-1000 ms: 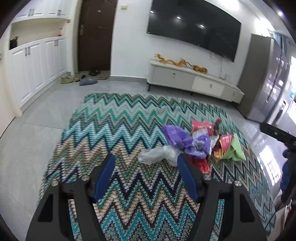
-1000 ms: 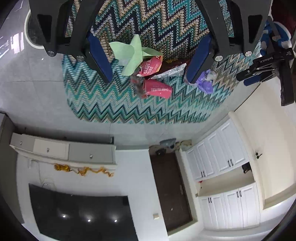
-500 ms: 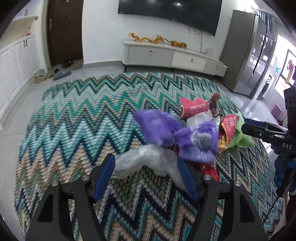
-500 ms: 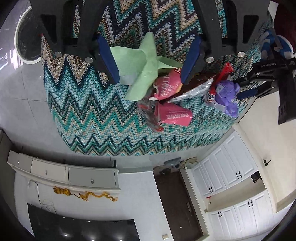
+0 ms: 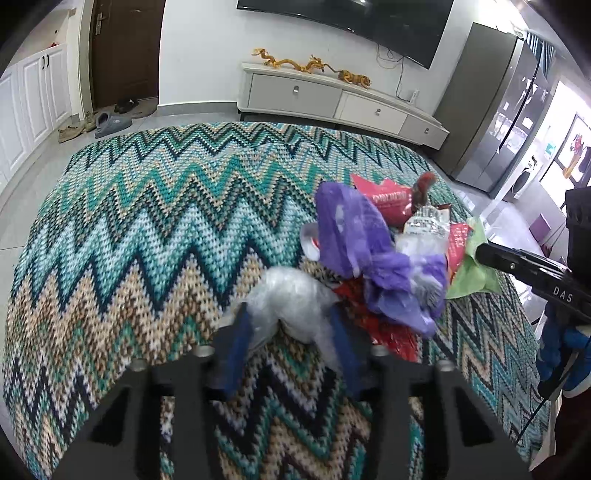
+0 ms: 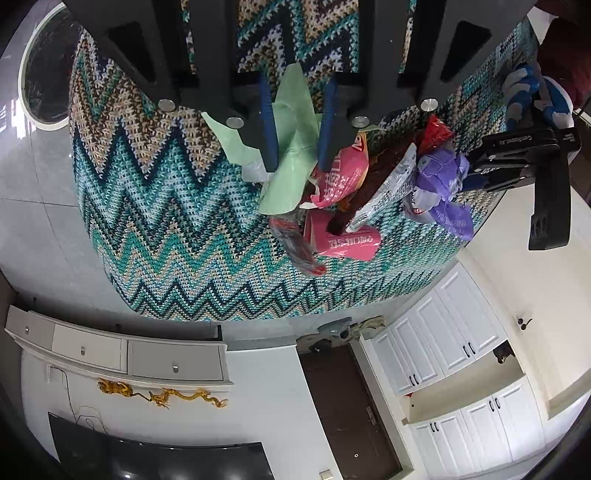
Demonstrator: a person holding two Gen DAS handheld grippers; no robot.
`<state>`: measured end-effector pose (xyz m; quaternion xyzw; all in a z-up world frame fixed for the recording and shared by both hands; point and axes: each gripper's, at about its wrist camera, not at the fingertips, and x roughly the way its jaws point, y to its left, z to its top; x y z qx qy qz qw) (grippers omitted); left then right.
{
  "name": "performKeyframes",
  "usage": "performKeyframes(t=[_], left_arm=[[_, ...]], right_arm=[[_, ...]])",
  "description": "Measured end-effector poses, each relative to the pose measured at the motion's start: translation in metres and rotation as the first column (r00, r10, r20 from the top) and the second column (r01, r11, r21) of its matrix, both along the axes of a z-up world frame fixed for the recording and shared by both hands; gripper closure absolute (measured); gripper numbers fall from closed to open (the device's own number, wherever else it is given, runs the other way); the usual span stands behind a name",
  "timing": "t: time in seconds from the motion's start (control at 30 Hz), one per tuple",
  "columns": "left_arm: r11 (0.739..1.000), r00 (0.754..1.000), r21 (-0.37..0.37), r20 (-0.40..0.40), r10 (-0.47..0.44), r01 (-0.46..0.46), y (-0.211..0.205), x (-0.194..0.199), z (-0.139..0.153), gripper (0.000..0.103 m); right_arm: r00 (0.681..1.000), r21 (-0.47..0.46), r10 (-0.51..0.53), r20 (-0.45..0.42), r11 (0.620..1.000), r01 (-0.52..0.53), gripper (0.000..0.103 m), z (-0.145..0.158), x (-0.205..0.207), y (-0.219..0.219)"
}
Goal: Collect trash
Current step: 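Grasp clear plastic bag with left tool while right tool grasps green paper, then carry clear bag to the bin with left tool while right tool carries green paper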
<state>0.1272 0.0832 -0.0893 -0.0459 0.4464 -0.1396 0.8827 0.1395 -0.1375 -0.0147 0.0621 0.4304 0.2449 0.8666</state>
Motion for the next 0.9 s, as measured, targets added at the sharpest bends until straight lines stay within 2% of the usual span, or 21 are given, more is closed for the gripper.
performKeyframes(t=[0.23, 0.53, 0.7, 0.9], left_arm=[[0.998, 0.998, -0.022, 0.04, 0.058, -0.057, 0.006, -0.034, 0.013, 0.08], [0.99, 0.984, -0.067, 0.121, 0.132, -0.125, 0.025, -0.067, 0.056, 0.081], [0.992, 0.978, -0.086, 0.181, 0.106, -0.092, 0.013, -0.075, 0.087, 0.081], [0.994, 0.974, -0.112, 0.227, 0.009, 0.017, -0.038, -0.057, 0.114, 0.081]], right_arm=[[1.0, 0.009, 0.012, 0.024, 1.0, -0.012, 0.092, 0.01, -0.021, 0.001], [0.996, 0.036, 0.015, 0.088, 0.999, -0.018, 0.094, 0.037, -0.047, -0.009], [0.991, 0.051, -0.01, 0.133, 0.999, 0.004, 0.094, 0.054, -0.056, -0.023], [0.979, 0.063, -0.095, 0.178, 0.994, 0.085, 0.094, 0.07, -0.068, -0.059]])
